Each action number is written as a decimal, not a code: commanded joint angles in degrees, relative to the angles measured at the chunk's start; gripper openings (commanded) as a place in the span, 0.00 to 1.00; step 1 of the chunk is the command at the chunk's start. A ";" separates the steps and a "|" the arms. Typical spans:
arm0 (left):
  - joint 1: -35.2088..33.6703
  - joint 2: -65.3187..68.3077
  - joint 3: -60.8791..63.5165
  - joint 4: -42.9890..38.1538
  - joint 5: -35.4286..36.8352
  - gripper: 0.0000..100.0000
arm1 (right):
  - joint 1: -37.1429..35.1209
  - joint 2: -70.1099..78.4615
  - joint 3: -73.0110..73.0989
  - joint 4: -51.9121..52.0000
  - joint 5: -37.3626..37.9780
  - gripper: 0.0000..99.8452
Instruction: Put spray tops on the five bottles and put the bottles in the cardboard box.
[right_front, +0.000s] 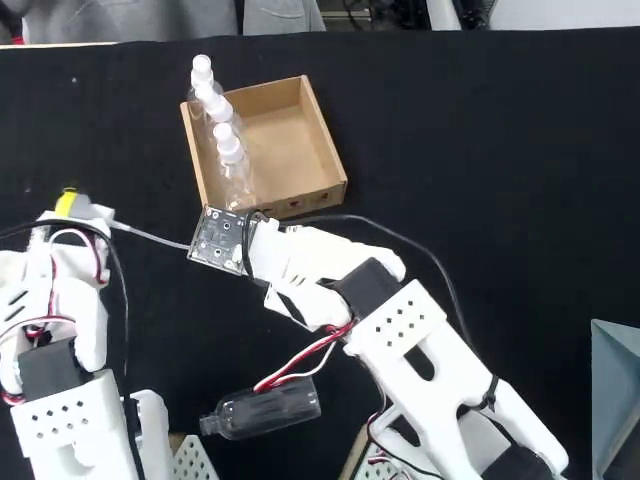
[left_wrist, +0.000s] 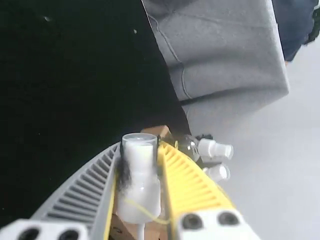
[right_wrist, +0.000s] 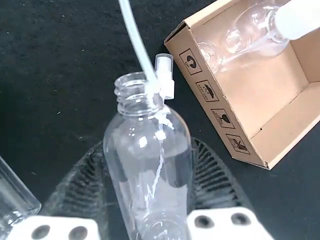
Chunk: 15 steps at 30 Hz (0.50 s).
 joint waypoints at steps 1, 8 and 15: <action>-1.71 -0.97 -0.84 -0.09 -0.26 0.03 | -0.97 -3.56 -0.40 -1.67 -1.49 0.06; -0.92 -0.97 -0.75 0.18 -0.35 0.03 | -1.05 -3.56 -0.48 -1.76 -1.67 0.06; 2.51 -0.97 0.57 -0.18 -0.53 0.03 | -1.41 -3.56 -0.40 -1.76 -1.67 0.06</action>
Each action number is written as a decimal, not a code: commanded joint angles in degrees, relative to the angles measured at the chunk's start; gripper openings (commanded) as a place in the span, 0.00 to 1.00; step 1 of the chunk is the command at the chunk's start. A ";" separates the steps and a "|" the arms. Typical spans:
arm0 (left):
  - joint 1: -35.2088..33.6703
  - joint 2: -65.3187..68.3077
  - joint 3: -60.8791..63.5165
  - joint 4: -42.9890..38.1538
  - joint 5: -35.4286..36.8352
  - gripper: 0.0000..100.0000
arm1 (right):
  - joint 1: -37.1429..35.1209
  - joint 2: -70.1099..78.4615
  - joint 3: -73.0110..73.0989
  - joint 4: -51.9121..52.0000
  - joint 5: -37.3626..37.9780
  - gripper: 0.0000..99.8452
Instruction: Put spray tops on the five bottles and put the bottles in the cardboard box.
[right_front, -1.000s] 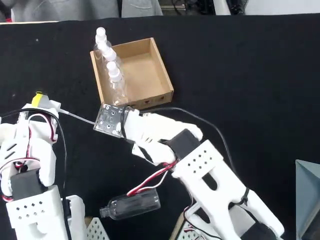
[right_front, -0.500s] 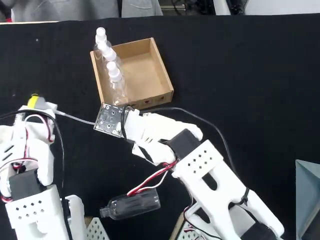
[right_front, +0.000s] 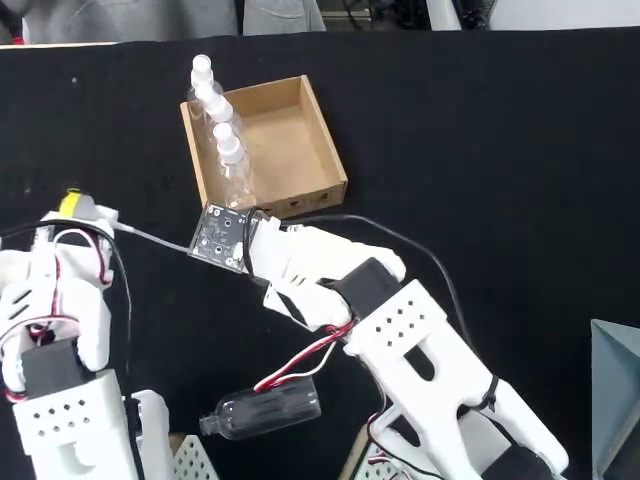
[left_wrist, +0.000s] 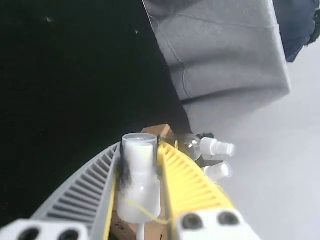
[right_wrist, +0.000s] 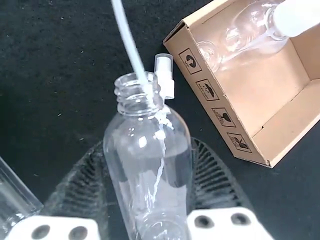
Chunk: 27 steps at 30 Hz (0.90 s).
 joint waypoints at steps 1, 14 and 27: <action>2.07 -0.97 -0.13 -0.18 -0.53 0.03 | -1.41 -3.56 -0.40 -1.76 -0.44 0.06; 8.75 -0.97 2.51 -2.11 -2.37 0.03 | -5.01 -9.80 2.51 -1.85 -2.81 0.06; 17.63 -0.97 3.30 -2.29 -2.37 0.03 | -5.01 -12.26 7.08 -6.68 -5.63 0.06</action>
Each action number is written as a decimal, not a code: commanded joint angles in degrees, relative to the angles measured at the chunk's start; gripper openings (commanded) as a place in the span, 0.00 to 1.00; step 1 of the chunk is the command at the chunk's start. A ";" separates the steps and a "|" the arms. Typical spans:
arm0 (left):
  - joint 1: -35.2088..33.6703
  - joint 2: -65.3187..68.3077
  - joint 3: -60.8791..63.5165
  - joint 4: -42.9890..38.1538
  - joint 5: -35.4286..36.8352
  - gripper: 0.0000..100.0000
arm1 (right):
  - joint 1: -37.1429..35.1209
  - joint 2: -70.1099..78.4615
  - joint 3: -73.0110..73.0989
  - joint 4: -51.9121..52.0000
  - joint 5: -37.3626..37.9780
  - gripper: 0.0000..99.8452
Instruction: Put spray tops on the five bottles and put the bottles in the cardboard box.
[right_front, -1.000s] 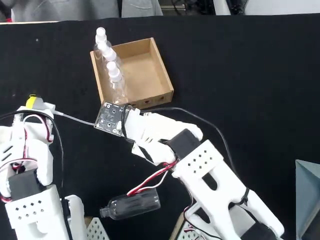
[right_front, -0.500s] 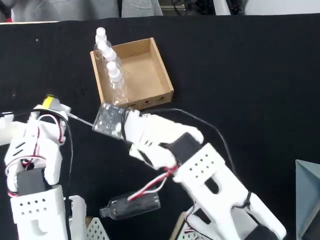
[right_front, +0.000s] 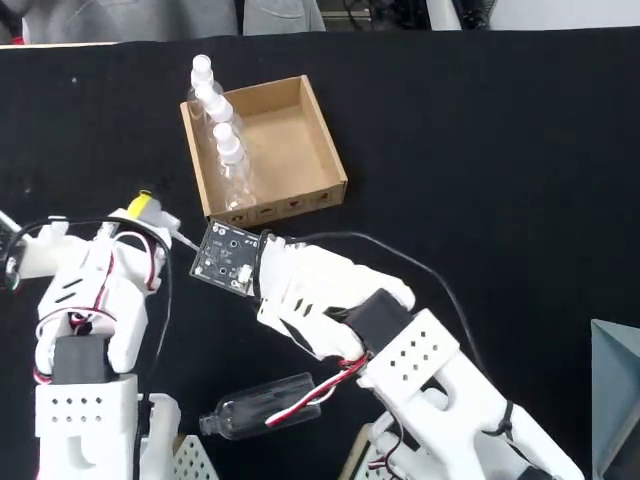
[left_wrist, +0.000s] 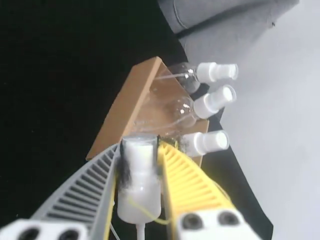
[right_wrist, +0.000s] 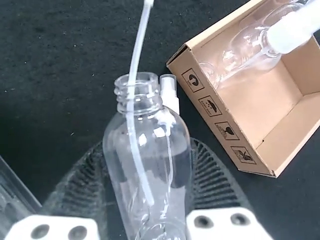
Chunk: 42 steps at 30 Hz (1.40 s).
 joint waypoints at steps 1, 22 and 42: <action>3.30 -0.97 -1.01 -1.14 -0.70 0.03 | -1.23 -2.77 -0.22 -1.93 -0.53 0.06; 9.89 -1.49 -0.04 -1.05 -5.27 0.03 | -0.44 -2.86 2.24 -5.98 -3.34 0.06; 15.34 -28.04 16.13 -7.65 -10.11 0.03 | 3.52 -2.77 2.33 -7.65 -5.63 0.06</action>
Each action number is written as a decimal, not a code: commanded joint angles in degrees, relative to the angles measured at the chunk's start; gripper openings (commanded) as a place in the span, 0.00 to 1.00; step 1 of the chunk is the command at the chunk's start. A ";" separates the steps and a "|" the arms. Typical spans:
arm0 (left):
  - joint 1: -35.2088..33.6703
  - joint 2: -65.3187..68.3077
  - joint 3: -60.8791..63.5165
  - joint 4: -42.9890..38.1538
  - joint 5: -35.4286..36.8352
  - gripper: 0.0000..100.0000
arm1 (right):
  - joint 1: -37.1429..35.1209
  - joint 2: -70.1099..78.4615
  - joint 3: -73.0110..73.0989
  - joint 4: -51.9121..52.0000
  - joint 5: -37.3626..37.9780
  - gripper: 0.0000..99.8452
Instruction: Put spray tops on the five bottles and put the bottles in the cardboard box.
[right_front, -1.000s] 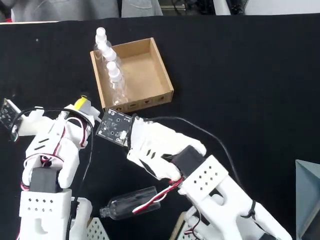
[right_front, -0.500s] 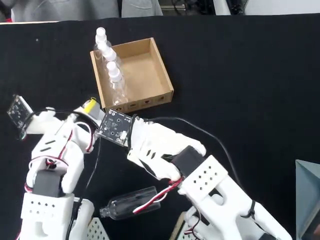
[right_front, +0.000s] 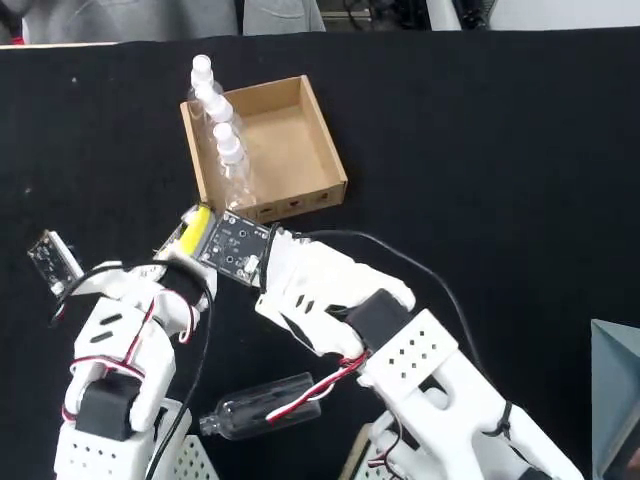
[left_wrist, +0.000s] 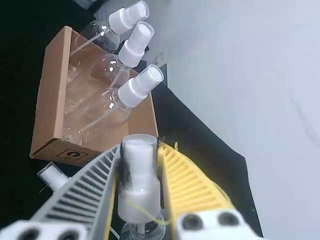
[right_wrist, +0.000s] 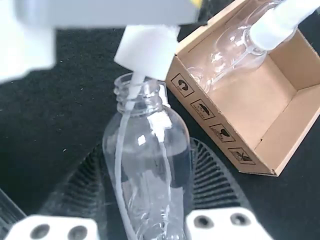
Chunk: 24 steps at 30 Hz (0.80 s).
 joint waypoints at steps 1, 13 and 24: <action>0.75 -3.34 -0.48 -1.14 -1.58 0.03 | 2.11 -2.59 -0.84 -2.46 -1.76 0.06; 3.47 -4.22 -1.01 2.55 -7.12 0.08 | 2.29 -2.59 2.59 -8.00 -1.76 0.06; 3.56 -4.31 -1.10 4.48 -6.95 0.21 | 2.37 -3.03 6.99 -16.79 -4.75 0.06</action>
